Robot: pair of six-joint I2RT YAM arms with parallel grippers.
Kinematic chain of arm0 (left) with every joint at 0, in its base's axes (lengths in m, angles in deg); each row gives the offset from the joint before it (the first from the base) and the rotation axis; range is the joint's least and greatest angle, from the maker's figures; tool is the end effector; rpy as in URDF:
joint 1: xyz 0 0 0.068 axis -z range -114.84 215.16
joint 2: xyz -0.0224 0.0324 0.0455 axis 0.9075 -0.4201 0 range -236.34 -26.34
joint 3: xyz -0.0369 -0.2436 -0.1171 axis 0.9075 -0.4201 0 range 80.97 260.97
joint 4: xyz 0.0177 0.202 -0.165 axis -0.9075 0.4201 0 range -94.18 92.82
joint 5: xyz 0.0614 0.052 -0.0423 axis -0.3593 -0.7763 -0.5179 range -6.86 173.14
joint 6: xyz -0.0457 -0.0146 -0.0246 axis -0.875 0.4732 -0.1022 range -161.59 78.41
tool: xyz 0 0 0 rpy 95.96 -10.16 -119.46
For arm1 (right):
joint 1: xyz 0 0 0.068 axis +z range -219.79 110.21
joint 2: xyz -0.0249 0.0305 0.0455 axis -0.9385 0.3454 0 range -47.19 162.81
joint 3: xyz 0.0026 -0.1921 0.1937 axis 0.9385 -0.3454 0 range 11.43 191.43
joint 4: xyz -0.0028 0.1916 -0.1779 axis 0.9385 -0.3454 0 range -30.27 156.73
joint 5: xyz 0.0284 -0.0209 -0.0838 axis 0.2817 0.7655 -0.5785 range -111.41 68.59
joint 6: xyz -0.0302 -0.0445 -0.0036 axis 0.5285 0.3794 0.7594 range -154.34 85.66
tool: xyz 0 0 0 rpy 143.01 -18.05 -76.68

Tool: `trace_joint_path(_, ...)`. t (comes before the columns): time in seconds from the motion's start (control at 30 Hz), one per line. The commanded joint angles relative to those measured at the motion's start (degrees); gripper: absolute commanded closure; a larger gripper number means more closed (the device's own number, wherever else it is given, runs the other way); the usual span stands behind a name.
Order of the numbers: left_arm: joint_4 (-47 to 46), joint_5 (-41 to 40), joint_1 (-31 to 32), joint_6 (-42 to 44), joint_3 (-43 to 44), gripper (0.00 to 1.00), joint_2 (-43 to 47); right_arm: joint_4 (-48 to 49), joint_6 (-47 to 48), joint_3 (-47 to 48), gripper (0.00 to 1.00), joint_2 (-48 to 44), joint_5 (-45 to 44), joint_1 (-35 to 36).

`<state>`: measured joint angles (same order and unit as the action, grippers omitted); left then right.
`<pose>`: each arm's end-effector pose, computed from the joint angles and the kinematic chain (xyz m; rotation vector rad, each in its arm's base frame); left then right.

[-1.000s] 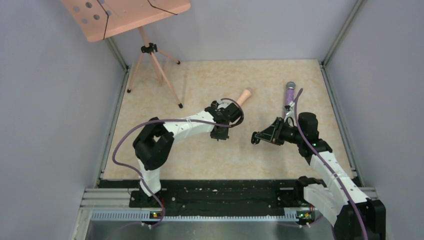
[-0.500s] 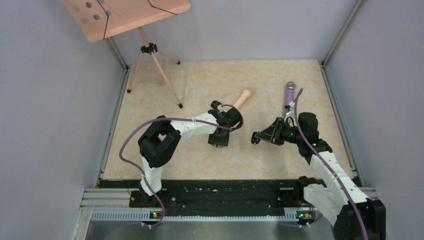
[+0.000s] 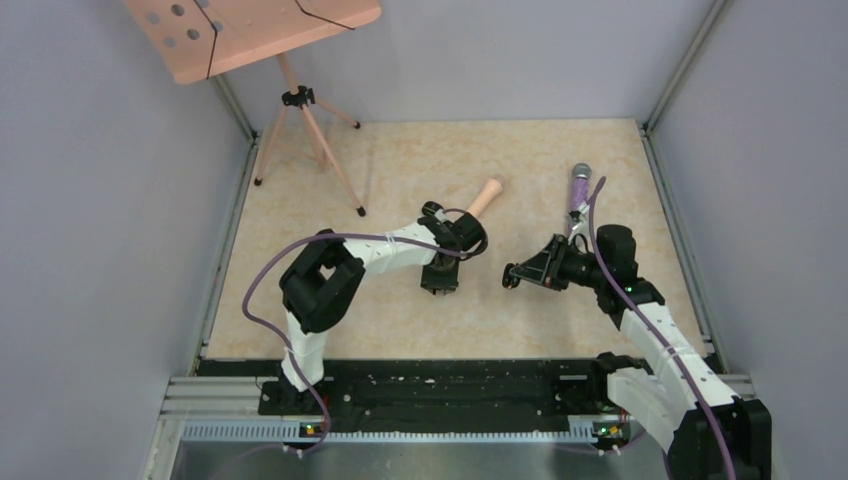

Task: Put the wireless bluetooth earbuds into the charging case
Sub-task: Pick up the left earbud from the center of the board.

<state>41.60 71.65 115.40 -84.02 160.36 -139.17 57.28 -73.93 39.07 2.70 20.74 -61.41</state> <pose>0.2487 -0.2878 0.1649 0.1680 2.8625 0.0034 0.1794 0.0506 0.2255 0.1350 2.2223 1.2598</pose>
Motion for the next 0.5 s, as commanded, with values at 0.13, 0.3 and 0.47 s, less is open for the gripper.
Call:
trace_joint_path(0.13, 0.53, -1.47, -1.00, -2.67, 1.15, 0.60, -2.61, 1.75, 0.20, 1.43, 1.00, -1.05, 0.71, -0.56)
trace_joint_path(0.3, 0.46, -1.38, -1.51, -3.24, 1.61, 0.58, -3.21, 1.72, 0.17, 1.41, 1.00, -1.07, 0.80, -0.56)
trace_joint_path(0.47, 0.35, -1.32, -2.06, -4.82, 2.44, 0.61, -3.70, 1.72, 0.29, 1.55, 1.00, -0.97, 0.80, -0.60)
